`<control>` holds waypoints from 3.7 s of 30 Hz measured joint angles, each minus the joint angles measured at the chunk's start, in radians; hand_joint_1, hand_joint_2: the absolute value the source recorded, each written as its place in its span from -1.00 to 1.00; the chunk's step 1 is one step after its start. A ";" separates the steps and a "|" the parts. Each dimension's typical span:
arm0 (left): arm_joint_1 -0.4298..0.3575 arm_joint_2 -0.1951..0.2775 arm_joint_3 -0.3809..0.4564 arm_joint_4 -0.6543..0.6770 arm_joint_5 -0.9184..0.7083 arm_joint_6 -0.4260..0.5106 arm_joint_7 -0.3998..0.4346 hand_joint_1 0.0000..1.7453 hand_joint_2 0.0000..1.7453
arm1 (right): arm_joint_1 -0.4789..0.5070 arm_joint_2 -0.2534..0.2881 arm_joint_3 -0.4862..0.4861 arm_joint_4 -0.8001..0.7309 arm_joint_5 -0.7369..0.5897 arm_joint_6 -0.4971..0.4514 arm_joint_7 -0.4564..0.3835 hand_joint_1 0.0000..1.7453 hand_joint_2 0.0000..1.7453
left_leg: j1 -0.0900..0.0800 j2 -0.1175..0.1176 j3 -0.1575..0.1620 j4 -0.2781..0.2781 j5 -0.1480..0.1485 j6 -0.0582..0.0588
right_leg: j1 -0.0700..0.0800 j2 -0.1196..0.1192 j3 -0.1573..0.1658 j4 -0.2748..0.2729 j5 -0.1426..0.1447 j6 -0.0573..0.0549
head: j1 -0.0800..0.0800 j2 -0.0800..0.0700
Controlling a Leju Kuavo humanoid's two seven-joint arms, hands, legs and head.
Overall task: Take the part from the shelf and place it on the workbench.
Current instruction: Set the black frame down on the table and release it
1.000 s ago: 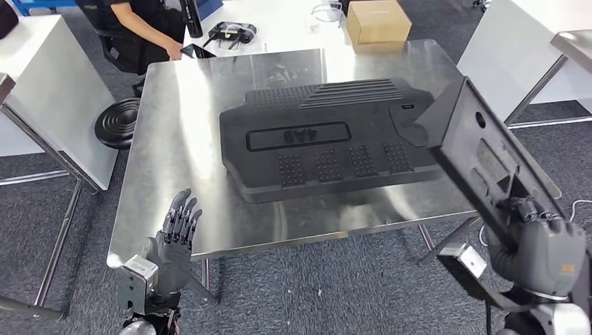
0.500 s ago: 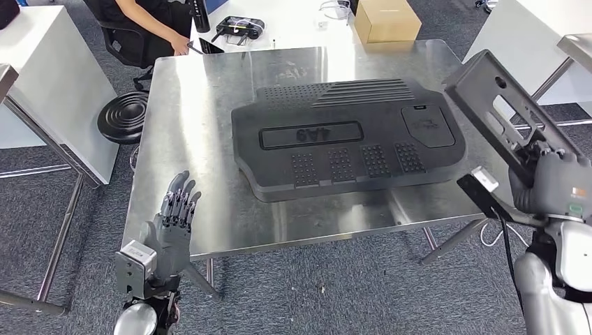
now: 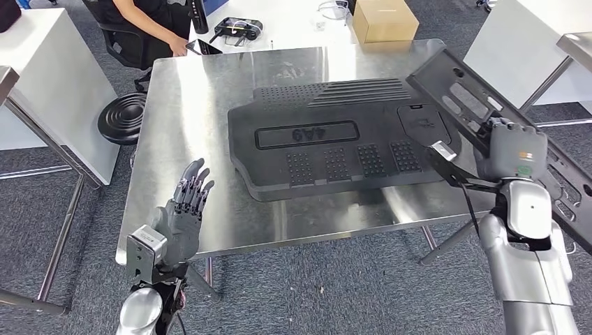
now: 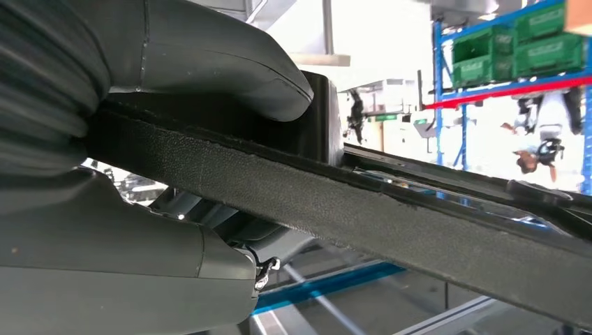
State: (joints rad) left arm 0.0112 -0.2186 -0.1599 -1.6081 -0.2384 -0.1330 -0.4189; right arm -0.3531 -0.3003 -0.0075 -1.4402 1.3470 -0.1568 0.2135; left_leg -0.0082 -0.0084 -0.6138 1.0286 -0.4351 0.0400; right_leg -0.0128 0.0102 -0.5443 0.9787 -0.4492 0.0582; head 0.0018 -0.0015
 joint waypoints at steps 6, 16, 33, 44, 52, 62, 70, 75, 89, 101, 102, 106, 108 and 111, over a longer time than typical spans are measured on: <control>-0.009 0.001 0.000 0.006 0.000 0.000 0.004 -1.00 -1.00 | -0.035 0.022 0.030 0.038 0.009 0.000 0.001 1.00 1.00 | 0.002 0.001 0.007 -0.015 0.002 0.014 | -0.003 0.000 -0.006 -0.001 -0.001 0.007 | 0.000 0.000; -0.024 0.001 -0.003 0.016 0.002 -0.001 0.016 -1.00 -1.00 | -0.055 0.065 0.073 0.095 0.022 0.000 0.006 1.00 1.00 | 0.033 -0.002 0.029 -0.020 -0.017 -0.018 | -0.042 -0.014 -0.111 0.076 0.037 0.079 | 0.011 0.000; -0.018 0.007 0.000 0.014 0.002 -0.001 0.020 -1.00 -1.00 | -0.046 0.124 0.138 0.113 0.048 -0.002 -0.019 1.00 1.00 | 0.014 0.003 -0.061 0.031 0.043 -0.004 | -0.003 0.005 -0.010 0.028 -0.018 -0.016 | 0.006 0.000; -0.015 0.003 0.000 0.011 0.000 -0.001 0.030 -1.00 -1.00 | -0.034 0.145 0.232 0.107 0.165 -0.004 -0.035 1.00 1.00 | 0.018 -0.004 -0.019 -0.005 0.010 0.009 | -0.011 -0.003 -0.203 0.285 -0.071 0.019 | 0.009 0.000; -0.016 0.002 0.000 0.010 -0.001 -0.001 0.033 -1.00 -1.00 | -0.044 0.149 0.375 0.089 0.205 -0.001 0.001 1.00 1.00 | 0.012 -0.005 0.001 0.005 -0.026 -0.028 | -0.012 -0.011 -0.090 0.023 0.048 -0.002 | 0.007 0.000; -0.017 0.006 0.000 0.010 -0.002 0.000 0.037 -1.00 -1.00 | -0.052 0.114 0.569 0.098 0.205 -0.029 0.057 1.00 1.00 | 0.020 0.004 -0.080 0.089 0.015 -0.037 | -0.012 -0.002 -0.023 0.023 0.001 -0.023 | 0.004 0.000; -0.027 0.006 -0.003 0.011 -0.003 0.000 0.036 -1.00 -1.00 | -0.065 0.074 0.636 0.107 0.205 -0.073 0.020 1.00 1.00 | 0.018 -0.003 -0.029 0.001 0.018 0.002 | -0.009 -0.005 -0.092 0.138 -0.052 0.002 | 0.006 0.000; -0.031 0.008 -0.006 0.014 0.001 0.000 0.035 -1.00 -1.00 | -0.062 0.036 0.678 0.120 0.205 -0.116 -0.034 1.00 1.00 | 0.017 -0.007 -0.021 0.001 0.006 0.010 | -0.010 -0.005 -0.205 0.266 -0.050 0.020 | 0.007 0.000; -0.047 0.018 -0.025 0.022 0.011 0.019 0.025 -1.00 -1.00 | -0.008 -0.016 0.682 0.121 0.205 -0.165 -0.196 1.00 1.00 | 0.008 -0.002 0.015 -0.018 -0.011 0.008 | 0.000 -0.004 -0.079 0.007 0.056 -0.002 | 0.001 0.000; -0.047 0.021 -0.028 0.021 -0.003 0.045 0.009 -1.00 -1.00 | 0.017 -0.008 0.612 0.149 0.179 -0.077 -0.211 -1.00 -1.00 | 0.006 -0.001 0.019 -0.020 -0.012 -0.019 | -0.001 -0.004 -0.074 0.007 0.055 -0.004 | 0.002 0.000; -0.046 0.022 -0.027 0.021 -0.005 0.047 0.009 -1.00 -1.00 | 0.016 -0.005 0.602 0.155 0.181 -0.075 -0.204 -1.00 -1.00 | 0.005 -0.001 0.020 -0.020 -0.012 -0.018 | -0.001 -0.004 -0.073 0.006 0.055 -0.004 | 0.002 0.000; -0.044 0.023 -0.026 0.021 -0.007 0.049 0.009 -1.00 -1.00 | 0.016 0.005 0.573 0.167 0.199 -0.092 -0.183 -1.00 -1.00 | 0.002 -0.001 0.023 -0.020 -0.013 -0.017 | -0.003 -0.004 -0.070 0.006 0.055 -0.003 | 0.002 0.000; -0.043 0.024 -0.026 0.020 -0.007 0.049 0.009 -1.00 -1.00 | 0.016 0.009 0.565 0.171 0.201 -0.096 -0.180 -1.00 -1.00 | 0.001 -0.001 0.024 -0.020 -0.013 -0.017 | -0.004 -0.004 -0.069 0.005 0.055 -0.003 | 0.002 0.000; -0.041 0.025 -0.026 0.020 -0.008 0.049 0.009 -1.00 -1.00 | 0.016 0.012 0.555 0.178 0.201 -0.097 -0.178 -1.00 -1.00 | 0.000 -0.001 0.025 -0.020 -0.013 -0.016 | -0.004 -0.004 -0.068 0.005 0.055 -0.003 | 0.002 0.000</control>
State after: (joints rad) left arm -0.0302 -0.1940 -0.1856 -1.5877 -0.2461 -0.0835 -0.4097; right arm -0.3373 -0.2885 0.5479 -1.2624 1.5480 -0.2533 0.0354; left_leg -0.0078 -0.0091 -0.5890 1.0089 -0.4479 0.0235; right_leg -0.0172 0.0065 -0.6126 0.9842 -0.3939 0.0552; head 0.0041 -0.0015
